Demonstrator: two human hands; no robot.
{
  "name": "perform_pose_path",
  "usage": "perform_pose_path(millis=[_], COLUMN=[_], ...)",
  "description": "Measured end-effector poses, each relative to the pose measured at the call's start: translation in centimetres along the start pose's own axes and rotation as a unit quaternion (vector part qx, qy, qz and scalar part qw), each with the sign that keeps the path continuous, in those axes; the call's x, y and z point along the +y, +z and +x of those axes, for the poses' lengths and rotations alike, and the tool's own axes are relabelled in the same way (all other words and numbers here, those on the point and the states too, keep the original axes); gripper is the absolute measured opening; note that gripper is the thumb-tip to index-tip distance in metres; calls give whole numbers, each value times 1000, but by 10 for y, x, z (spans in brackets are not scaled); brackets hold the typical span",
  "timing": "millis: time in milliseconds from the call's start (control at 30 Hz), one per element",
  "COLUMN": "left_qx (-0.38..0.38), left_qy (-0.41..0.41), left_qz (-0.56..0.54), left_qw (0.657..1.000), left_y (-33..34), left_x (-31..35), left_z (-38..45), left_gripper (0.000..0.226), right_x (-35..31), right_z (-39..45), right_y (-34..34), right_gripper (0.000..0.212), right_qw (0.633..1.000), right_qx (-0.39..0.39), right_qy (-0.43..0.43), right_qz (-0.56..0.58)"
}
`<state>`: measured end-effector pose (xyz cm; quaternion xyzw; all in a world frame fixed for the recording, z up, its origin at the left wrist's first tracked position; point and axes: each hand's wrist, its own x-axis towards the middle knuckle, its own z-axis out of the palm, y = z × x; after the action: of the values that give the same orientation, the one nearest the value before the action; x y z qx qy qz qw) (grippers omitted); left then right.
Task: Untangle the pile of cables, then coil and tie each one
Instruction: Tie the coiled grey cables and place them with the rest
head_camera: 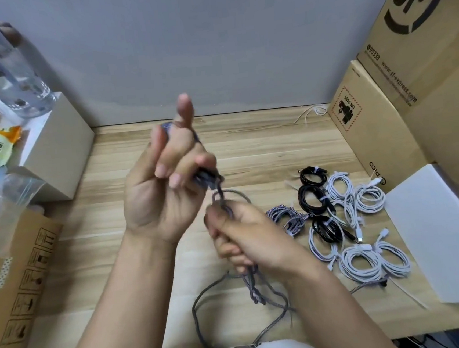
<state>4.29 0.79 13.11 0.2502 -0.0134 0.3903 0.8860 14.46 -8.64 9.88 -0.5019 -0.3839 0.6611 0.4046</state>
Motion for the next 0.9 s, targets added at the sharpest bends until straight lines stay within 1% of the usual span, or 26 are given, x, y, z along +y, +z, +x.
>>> perform_pose_path(millis=[33,67,133,200,300,333,400,433,467,500,533,600,633,667,700,767,833,867,900], left_qx=[26,64,144,173,168,158,125,119,117,115,116,109,101,89,69,16,-47,-75,-100], left_qy=[20,36,43,28,-4,-13,-27,-36,-50,-68,-87,-117,-131,-148,-169,-215,-262,-285,-305], left_qz=[20,97,257,351,439,470,529,547,562,577,599,652,659,644,618,572,497,455,418], left_qw=[999,993,955,920,883,869,839,828,817,806,787,742,734,745,765,791,826,840,850], left_y=[-5,-9,-22,-27,-31,-31,-33,-34,-36,-37,-38,-34,-31,-30,-27,-24,-27,-29,-30], left_x=[-1,-3,-7,-14,-21,-22,-23,-24,-25,-26,-25,-23,-22,-20,-19,-16,-12,-10,-7], left_z=[4,7,7,3,-1,-2,-3,-4,-5,-6,-7,-9,-12,-14,-17,-21,-23,-23,-23], left_gripper=[35,42,48,43,43,38,20,14,12,17,24,34,41,49,53,64,64,61,55], right_x=[4,8,8,5,3,1,-3,-4,-5,-5,-6,-10,-14,-16,-17,-18,-20,-22,-23], right_z=[-2,-4,-8,-10,-12,-13,-16,-18,-19,-20,-21,-24,-25,-25,-24,-21,-19,-18,-16], right_y=[4,6,7,6,4,4,3,3,2,0,-2,-7,-10,-13,-16,-20,-21,-21,-22], right_gripper=[35,34,35,34,30,28,24,23,23,23,23,21,18,16,16,17,11,11,17], right_qw=[999,998,997,993,974,967,956,950,946,945,947,945,943,941,936,917,903,906,911], right_qx=[-14,-17,11,36,52,61,67,65,67,74,86,112,121,128,139,176,201,209,220], right_qy=[13,11,0,-19,-43,-45,-51,-55,-61,-71,-82,-114,-134,-153,-173,-209,-243,-254,-260], right_qz=[-32,-53,-72,-111,-217,-242,-282,-300,-312,-310,-300,-286,-279,-273,-272,-292,-291,-266,-233])
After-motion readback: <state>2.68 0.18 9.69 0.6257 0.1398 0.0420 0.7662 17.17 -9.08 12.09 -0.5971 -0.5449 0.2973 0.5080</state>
